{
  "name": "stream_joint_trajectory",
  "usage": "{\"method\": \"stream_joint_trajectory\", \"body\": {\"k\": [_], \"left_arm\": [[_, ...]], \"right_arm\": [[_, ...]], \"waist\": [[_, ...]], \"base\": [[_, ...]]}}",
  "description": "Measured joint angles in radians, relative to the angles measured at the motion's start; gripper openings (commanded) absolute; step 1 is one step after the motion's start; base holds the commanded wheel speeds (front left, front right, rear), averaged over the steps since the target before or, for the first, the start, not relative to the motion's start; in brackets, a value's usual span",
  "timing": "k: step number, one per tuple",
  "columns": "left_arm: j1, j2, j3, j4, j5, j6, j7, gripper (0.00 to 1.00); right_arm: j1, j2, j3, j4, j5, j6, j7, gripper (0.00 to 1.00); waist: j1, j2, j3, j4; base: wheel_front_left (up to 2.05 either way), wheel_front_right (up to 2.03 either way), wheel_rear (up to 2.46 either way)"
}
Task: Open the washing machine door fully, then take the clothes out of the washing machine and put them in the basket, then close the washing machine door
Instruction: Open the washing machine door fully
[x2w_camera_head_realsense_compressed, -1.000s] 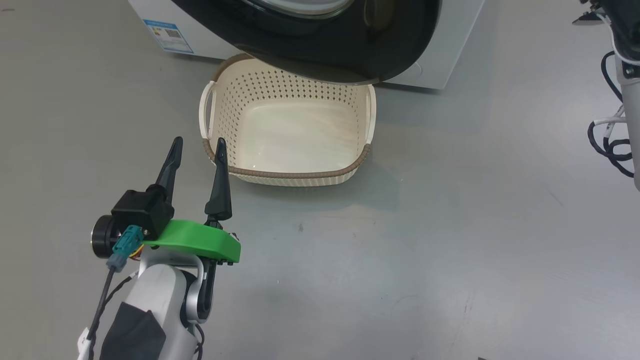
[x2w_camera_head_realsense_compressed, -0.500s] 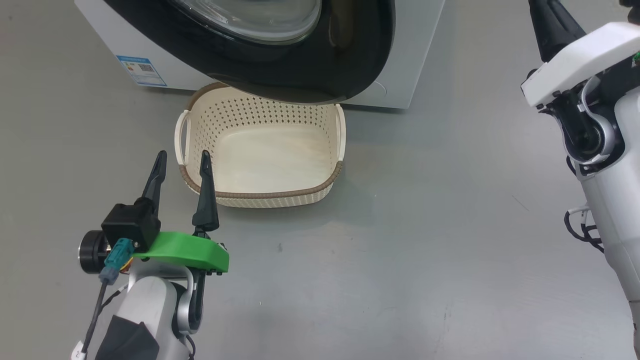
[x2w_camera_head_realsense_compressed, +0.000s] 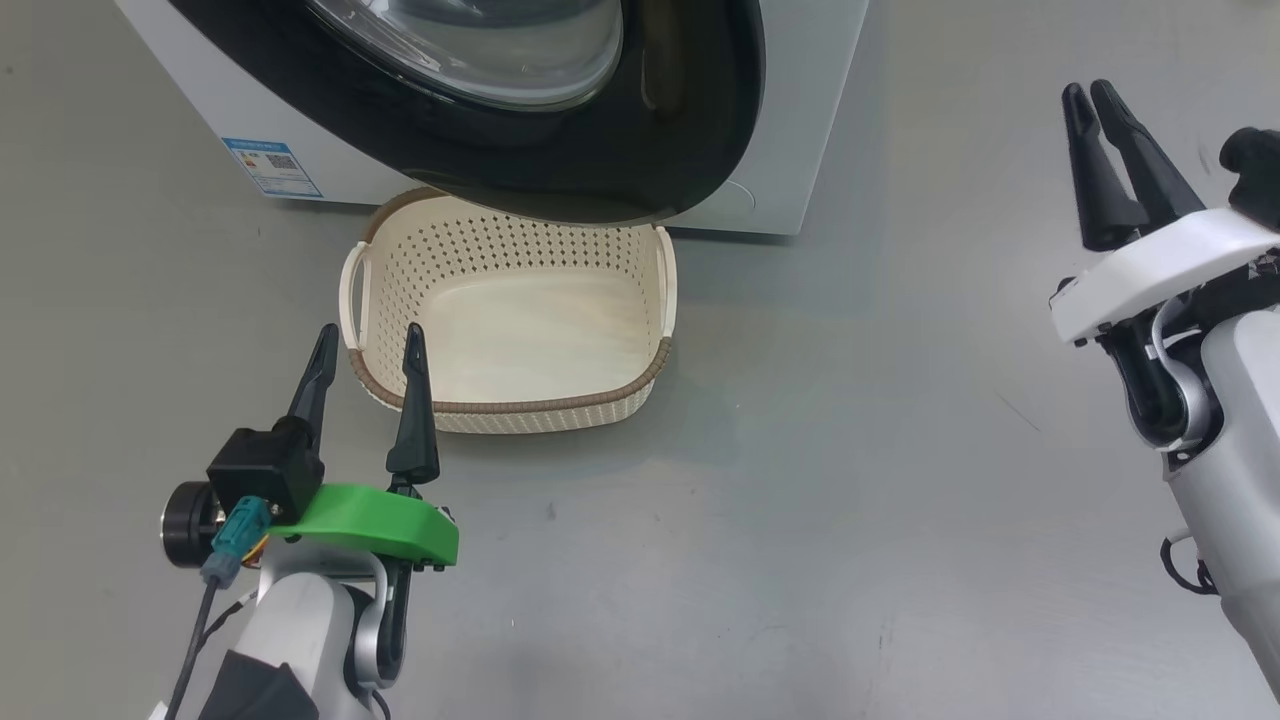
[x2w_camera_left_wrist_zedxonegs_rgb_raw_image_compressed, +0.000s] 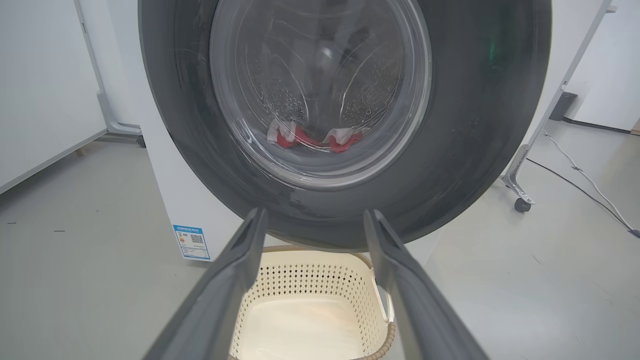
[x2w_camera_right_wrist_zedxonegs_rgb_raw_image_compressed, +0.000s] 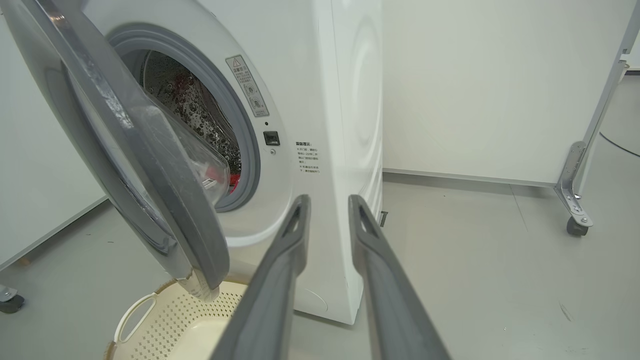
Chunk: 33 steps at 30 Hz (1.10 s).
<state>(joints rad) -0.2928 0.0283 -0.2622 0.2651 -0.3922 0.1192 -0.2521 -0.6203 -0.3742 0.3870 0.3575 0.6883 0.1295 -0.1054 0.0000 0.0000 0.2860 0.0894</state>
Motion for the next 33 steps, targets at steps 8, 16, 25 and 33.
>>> {"method": "stream_joint_trajectory", "body": {"k": [8,16,25,33], "left_arm": [[0.006,0.0,0.005,-0.008,0.007,0.0,0.0,1.0],[0.007,0.0,0.007,-0.012,0.007,0.0,0.0,1.0],[0.013,0.0,0.004,-0.013,0.009,0.0,0.0,1.0],[0.028,0.001,0.005,-0.013,0.009,0.0,0.0,1.0]], "right_arm": [[0.066,0.005,0.012,-0.001,-0.036,-0.009,-0.077,1.0],[0.092,0.016,0.016,0.0,-0.04,-0.018,-0.103,1.0],[0.107,0.019,0.018,0.0,-0.057,-0.018,-0.113,1.0],[0.118,0.019,0.021,0.0,-0.063,-0.018,-0.118,1.0]], "waist": [[0.0,0.0,-0.006,-0.011],[0.0,0.0,-0.011,-0.02],[0.0,0.0,-0.022,-0.018],[0.0,0.0,-0.03,-0.014]], "base": [[0.0,0.0,0.0],[0.0,0.0,0.0],[0.0,0.0,0.0],[0.0,0.0,0.0]]}}
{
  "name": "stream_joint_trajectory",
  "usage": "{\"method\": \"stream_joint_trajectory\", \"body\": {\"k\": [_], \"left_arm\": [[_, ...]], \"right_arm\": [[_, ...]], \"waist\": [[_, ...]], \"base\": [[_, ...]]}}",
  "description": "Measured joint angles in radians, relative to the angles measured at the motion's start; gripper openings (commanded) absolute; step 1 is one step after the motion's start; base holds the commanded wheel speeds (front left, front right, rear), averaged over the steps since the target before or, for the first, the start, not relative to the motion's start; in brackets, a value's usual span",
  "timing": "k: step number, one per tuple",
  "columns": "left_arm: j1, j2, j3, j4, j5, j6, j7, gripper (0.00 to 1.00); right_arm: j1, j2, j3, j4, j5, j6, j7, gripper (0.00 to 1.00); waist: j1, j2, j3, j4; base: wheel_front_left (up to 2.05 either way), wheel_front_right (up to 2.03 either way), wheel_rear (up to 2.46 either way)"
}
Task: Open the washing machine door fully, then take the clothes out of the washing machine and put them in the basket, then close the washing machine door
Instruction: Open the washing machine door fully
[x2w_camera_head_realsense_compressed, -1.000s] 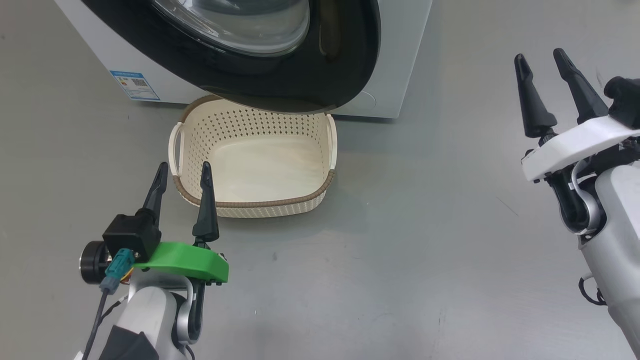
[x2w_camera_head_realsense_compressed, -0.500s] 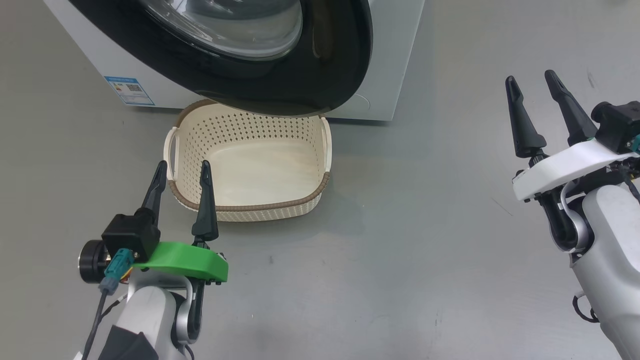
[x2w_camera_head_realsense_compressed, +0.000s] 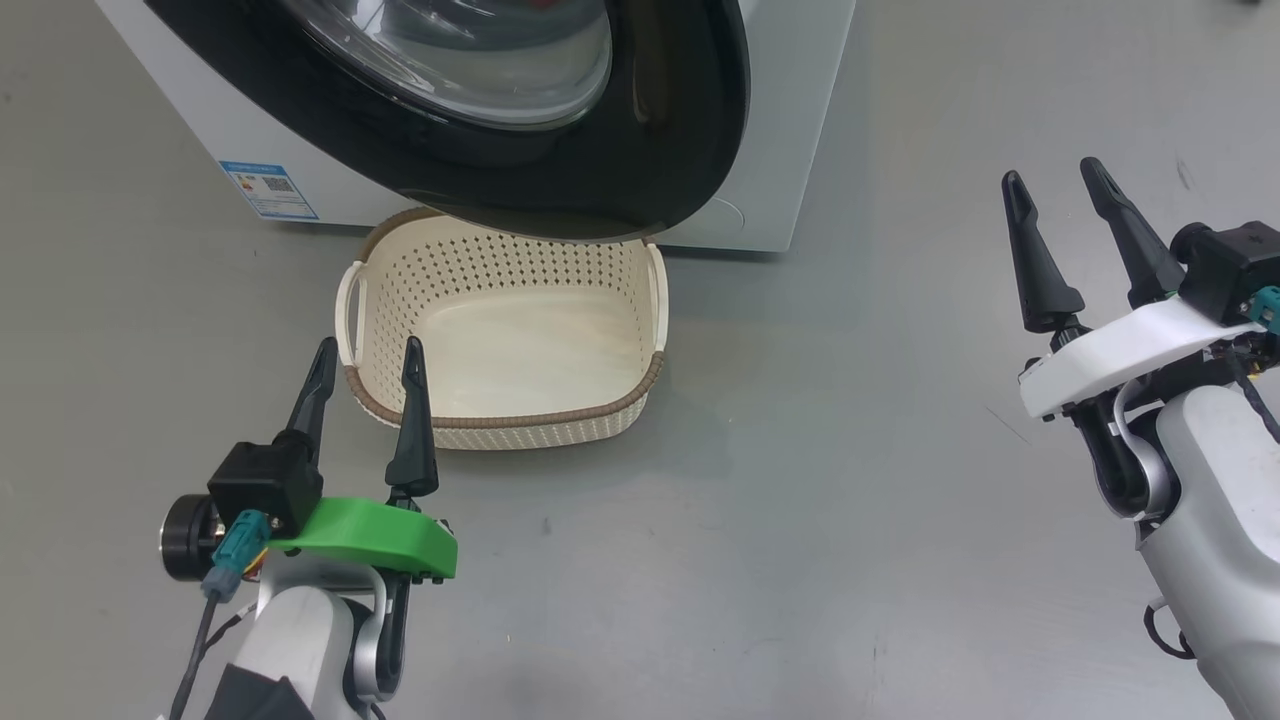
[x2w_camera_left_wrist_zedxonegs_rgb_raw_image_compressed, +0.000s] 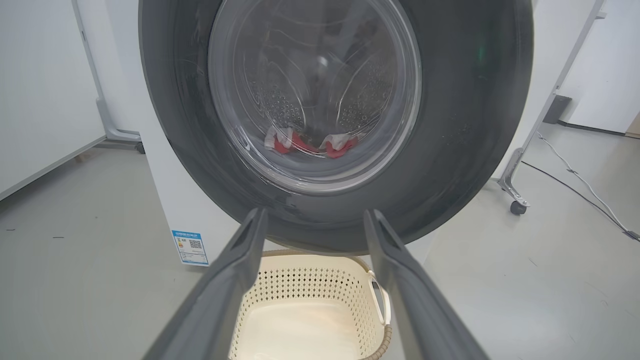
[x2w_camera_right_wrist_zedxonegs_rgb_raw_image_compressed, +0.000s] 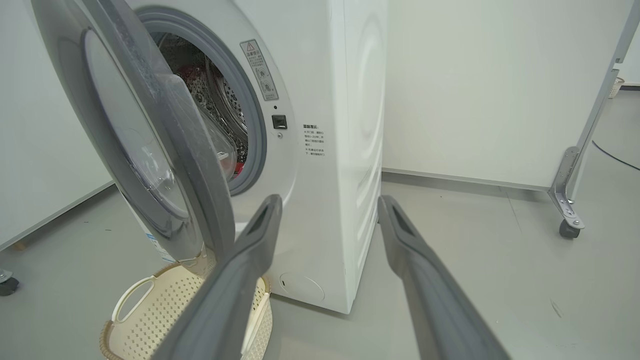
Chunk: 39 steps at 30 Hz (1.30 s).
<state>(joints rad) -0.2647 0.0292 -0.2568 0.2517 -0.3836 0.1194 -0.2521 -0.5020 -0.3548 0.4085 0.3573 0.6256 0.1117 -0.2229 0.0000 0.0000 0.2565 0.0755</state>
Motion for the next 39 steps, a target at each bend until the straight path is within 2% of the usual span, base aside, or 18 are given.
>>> {"method": "stream_joint_trajectory", "body": {"k": [17,29,31,35,39], "left_arm": [[0.004,0.0,-0.015,-0.012,0.0,0.0,0.0,1.0],[-0.002,0.001,-0.049,-0.028,0.0,0.0,0.0,1.0],[-0.006,0.001,-0.06,-0.028,-0.001,0.0,0.0,1.0],[-0.018,0.001,-0.069,-0.03,-0.002,0.0,0.0,1.0],[-0.038,0.001,-0.081,-0.033,-0.003,0.0,0.0,1.0]], "right_arm": [[-0.012,-0.022,-0.014,-0.022,-0.003,0.0,-0.002,1.0],[-0.202,-0.083,-0.013,-0.033,-0.009,0.002,0.067,1.0],[-0.233,-0.092,-0.009,-0.033,-0.011,0.004,0.083,0.0],[-0.281,-0.099,-0.009,-0.032,-0.001,0.008,0.107,0.0],[-0.331,-0.077,-0.016,-0.019,0.072,0.01,0.154,0.0]], "waist": [[0.0,0.0,0.026,0.007],[0.0,0.0,0.089,0.03],[0.0,0.0,0.1,0.036],[0.0,0.0,0.116,0.046],[0.0,0.0,0.136,0.06]], "base": [[0.0,0.0,0.0],[0.0,0.0,0.0],[0.0,0.0,0.0],[0.0,0.0,0.0],[0.0,0.0,0.0]]}}
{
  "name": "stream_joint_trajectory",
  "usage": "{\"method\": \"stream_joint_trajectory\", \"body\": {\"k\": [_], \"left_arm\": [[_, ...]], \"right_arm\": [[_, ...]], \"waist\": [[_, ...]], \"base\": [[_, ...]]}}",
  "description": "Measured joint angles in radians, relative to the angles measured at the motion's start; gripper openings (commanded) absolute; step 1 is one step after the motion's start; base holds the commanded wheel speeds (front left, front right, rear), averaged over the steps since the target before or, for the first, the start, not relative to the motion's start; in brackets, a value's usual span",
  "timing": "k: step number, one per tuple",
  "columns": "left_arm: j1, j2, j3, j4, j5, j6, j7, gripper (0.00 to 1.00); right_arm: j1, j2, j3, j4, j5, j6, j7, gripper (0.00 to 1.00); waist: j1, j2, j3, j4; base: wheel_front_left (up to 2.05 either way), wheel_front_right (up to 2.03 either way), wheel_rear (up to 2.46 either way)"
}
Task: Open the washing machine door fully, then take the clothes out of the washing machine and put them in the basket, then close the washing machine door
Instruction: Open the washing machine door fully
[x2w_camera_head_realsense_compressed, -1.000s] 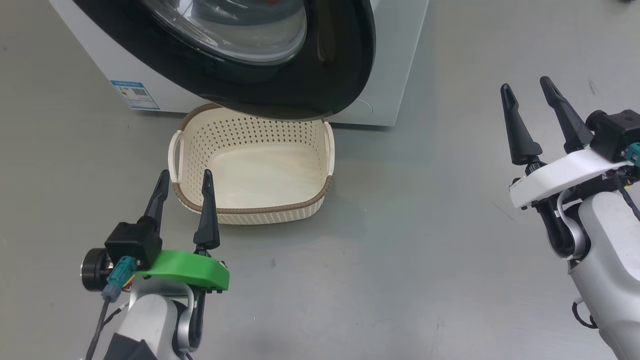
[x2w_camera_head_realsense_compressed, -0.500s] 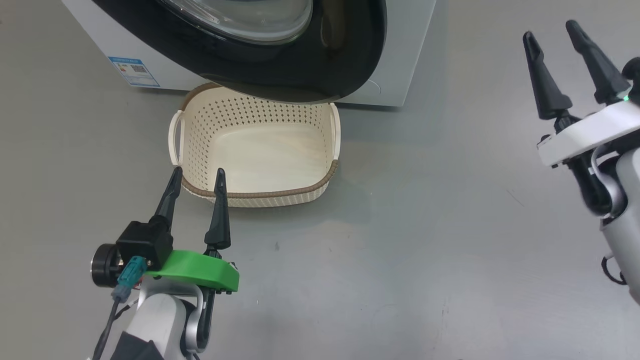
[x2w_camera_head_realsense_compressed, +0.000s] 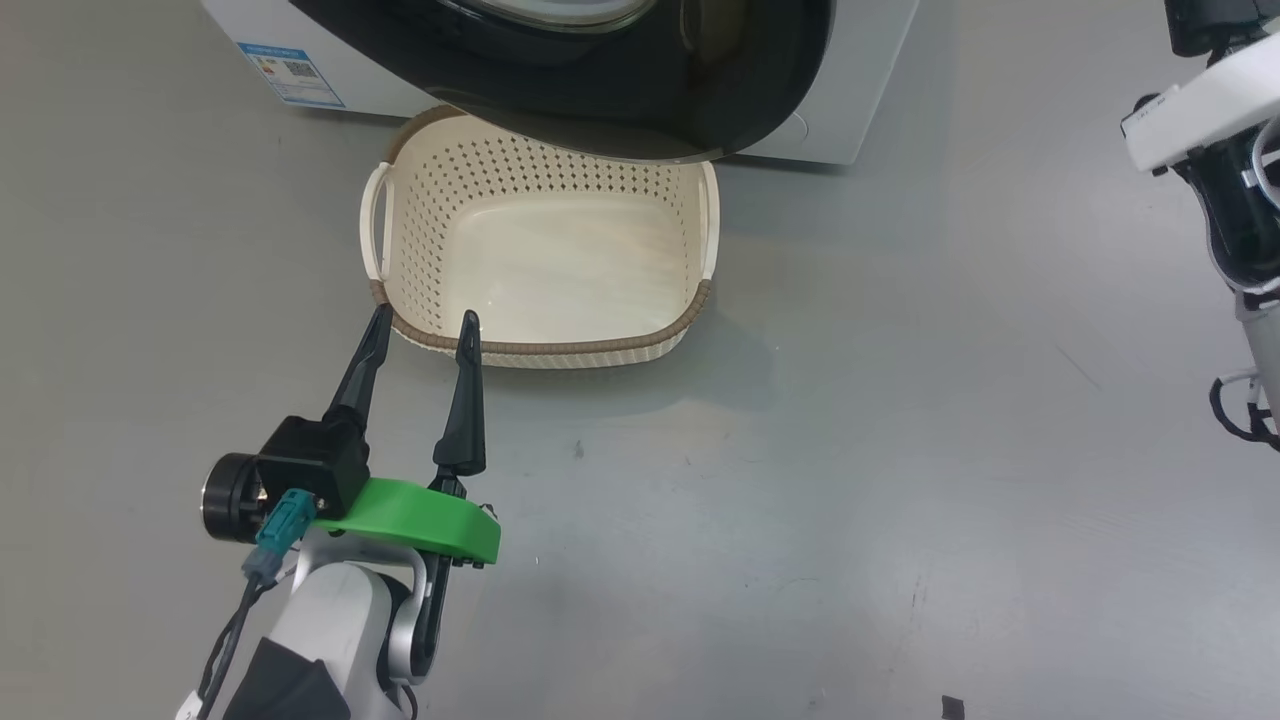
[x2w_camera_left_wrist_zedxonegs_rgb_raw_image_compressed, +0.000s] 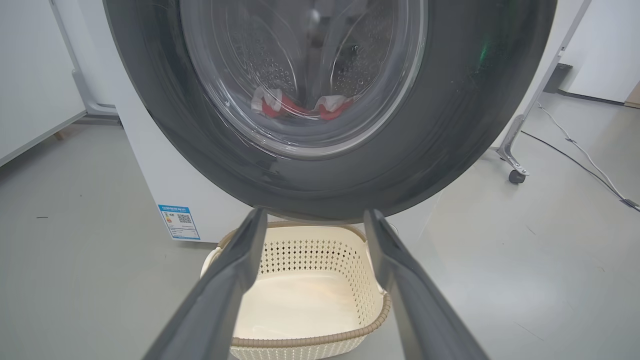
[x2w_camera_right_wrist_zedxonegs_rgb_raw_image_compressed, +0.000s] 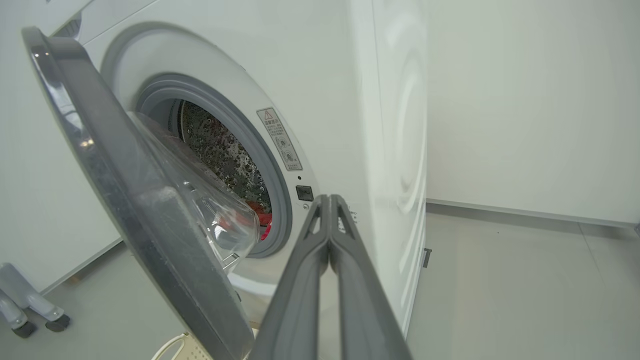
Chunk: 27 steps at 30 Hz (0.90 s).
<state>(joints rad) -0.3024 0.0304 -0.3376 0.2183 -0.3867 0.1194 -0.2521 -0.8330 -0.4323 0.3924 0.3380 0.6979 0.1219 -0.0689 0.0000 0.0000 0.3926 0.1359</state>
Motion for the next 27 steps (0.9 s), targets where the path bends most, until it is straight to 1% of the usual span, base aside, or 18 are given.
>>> {"method": "stream_joint_trajectory", "body": {"k": [6,15,18,20,24,27], "left_arm": [[-0.016,0.0,-0.021,-0.002,-0.011,0.0,0.0,1.0],[-0.03,0.0,-0.041,-0.004,-0.026,0.0,0.0,1.0],[-0.038,0.0,-0.044,-0.004,-0.027,0.0,0.0,1.0],[-0.041,-0.001,-0.047,-0.004,-0.034,0.0,0.0,1.0],[-0.041,-0.001,-0.042,-0.005,-0.04,0.0,0.0,1.0],[-0.041,-0.001,-0.039,-0.005,-0.045,0.0,0.0,1.0]], "right_arm": [[-0.044,0.087,-0.055,0.053,0.23,0.0,0.119,0.0],[-0.14,0.166,-0.134,0.107,0.536,0.0,0.343,0.0],[-0.164,0.172,-0.142,0.136,0.592,-0.001,0.423,0.0],[-0.174,0.17,-0.14,0.149,0.604,-0.002,0.467,0.0],[-0.199,0.176,-0.14,0.169,0.642,-0.017,0.534,0.0],[-0.216,0.189,-0.14,0.185,0.672,-0.039,0.58,0.0]], "waist": [[0.0,0.0,0.026,0.025],[0.0001,0.0,0.058,0.065],[0.0,0.0,0.067,0.078],[0.0,0.0,0.072,0.087],[0.0001,0.0,0.078,0.102],[0.0,0.0,0.08,0.106]], "base": [[0.0,0.0,0.0],[0.0,0.0,0.0],[0.0,0.0,0.0],[0.0,0.0,0.0],[0.0,0.0,0.0],[0.0,0.0,0.0]]}}
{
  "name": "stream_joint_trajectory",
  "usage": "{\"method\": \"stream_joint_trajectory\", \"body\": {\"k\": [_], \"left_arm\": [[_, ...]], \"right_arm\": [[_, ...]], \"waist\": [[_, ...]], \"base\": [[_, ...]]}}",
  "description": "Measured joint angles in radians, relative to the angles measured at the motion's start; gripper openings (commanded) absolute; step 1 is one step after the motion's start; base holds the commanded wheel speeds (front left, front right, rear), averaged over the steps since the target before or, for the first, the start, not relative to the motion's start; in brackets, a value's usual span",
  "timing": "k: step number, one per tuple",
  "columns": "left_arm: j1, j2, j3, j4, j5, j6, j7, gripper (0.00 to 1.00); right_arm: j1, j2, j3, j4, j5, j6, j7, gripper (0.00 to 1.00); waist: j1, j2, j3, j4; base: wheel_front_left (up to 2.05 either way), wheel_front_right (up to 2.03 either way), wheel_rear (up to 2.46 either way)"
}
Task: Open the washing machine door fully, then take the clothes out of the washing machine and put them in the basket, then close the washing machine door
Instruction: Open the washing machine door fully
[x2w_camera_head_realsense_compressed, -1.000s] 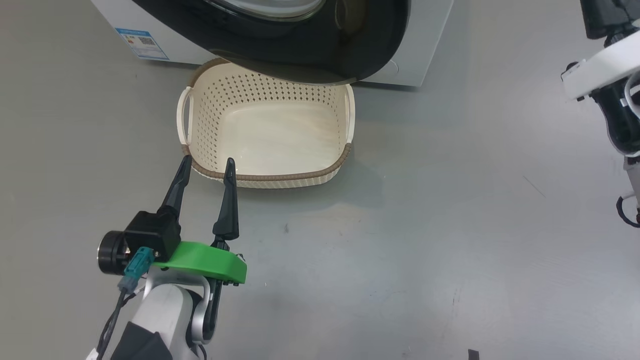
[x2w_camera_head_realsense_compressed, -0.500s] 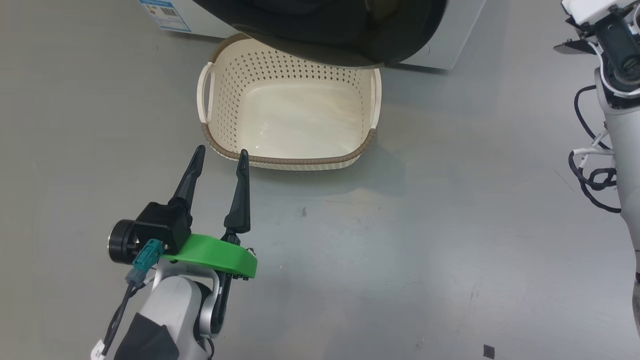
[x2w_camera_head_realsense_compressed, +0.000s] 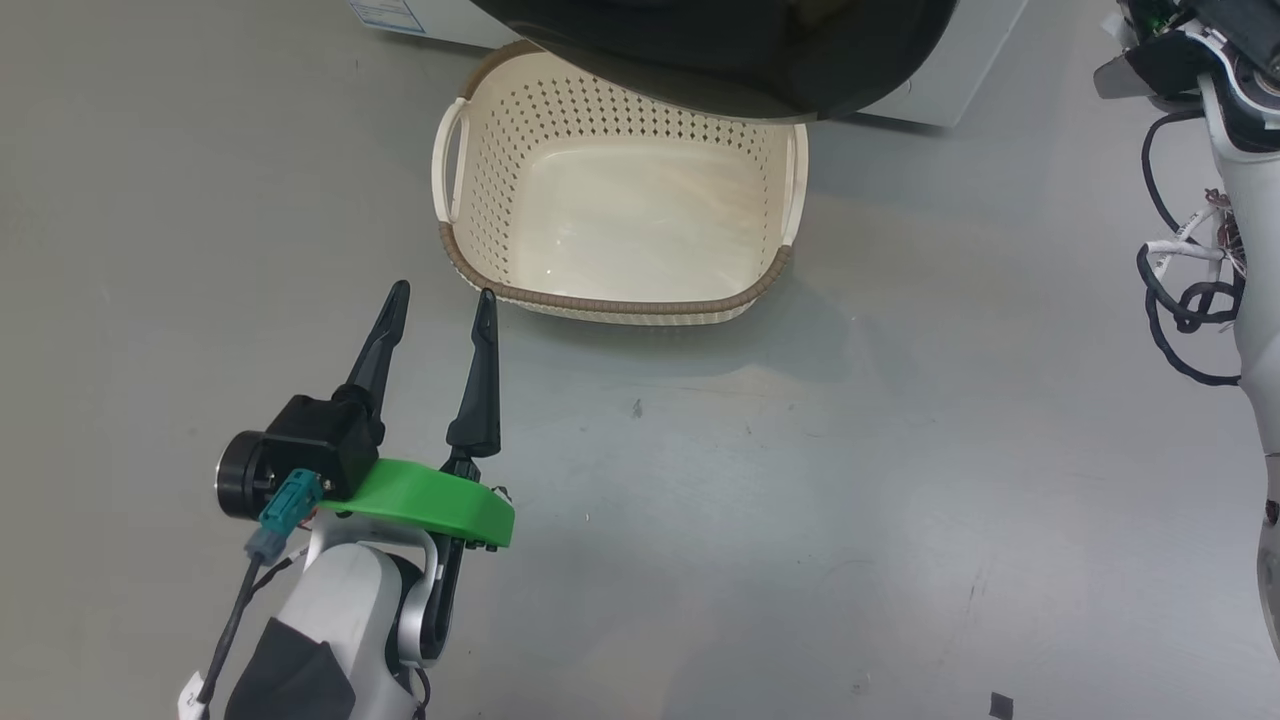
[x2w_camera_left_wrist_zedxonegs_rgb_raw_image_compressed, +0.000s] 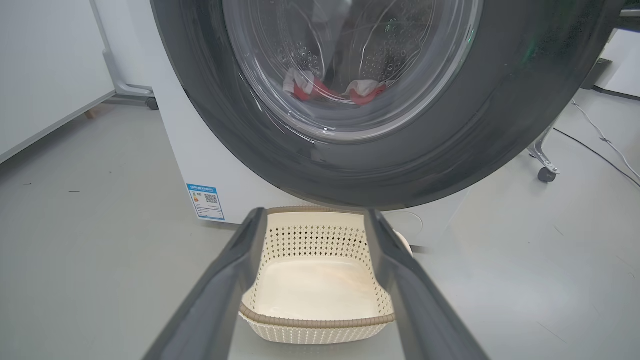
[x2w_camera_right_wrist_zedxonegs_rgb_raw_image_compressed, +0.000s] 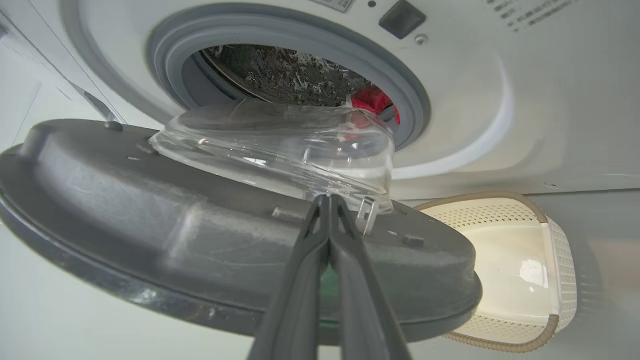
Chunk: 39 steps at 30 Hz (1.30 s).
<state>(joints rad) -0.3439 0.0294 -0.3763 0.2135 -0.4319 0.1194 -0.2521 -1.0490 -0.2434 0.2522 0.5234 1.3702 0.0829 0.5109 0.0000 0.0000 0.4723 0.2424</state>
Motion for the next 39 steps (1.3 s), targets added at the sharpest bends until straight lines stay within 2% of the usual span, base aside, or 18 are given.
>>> {"method": "stream_joint_trajectory", "body": {"k": [10,16,21,31,39], "left_arm": [[0.0,0.0,-0.001,-0.002,-0.01,0.0,0.0,1.0],[-0.004,0.0,-0.002,-0.001,-0.015,0.0,0.0,1.0],[-0.005,0.0,-0.01,0.003,-0.016,0.0,0.0,1.0],[-0.004,0.0,-0.012,0.016,-0.016,0.0,0.0,1.0],[0.008,0.0,-0.011,0.029,-0.016,0.0,0.0,1.0]], "right_arm": [[-0.038,0.03,-0.046,0.049,0.119,-0.072,0.118,0.0],[-0.046,0.023,-0.046,0.076,0.146,-0.113,0.188,0.0],[-0.045,0.024,-0.052,0.104,0.183,-0.13,0.235,0.0],[0.007,0.063,-0.052,0.127,0.239,-0.137,0.298,0.0],[0.052,0.093,-0.016,0.127,0.234,-0.128,0.322,0.0]], "waist": [[0.0,0.0,0.006,0.011],[0.0,0.0,0.005,0.018],[0.0,0.0,-0.008,0.024],[0.0,0.0,-0.054,0.033],[0.0,0.0,-0.095,0.037]], "base": [[0.0,0.0,0.0],[0.0,0.0,0.0],[0.0,0.0,0.0],[0.0,0.0,0.0],[0.0,0.0,0.0]]}}
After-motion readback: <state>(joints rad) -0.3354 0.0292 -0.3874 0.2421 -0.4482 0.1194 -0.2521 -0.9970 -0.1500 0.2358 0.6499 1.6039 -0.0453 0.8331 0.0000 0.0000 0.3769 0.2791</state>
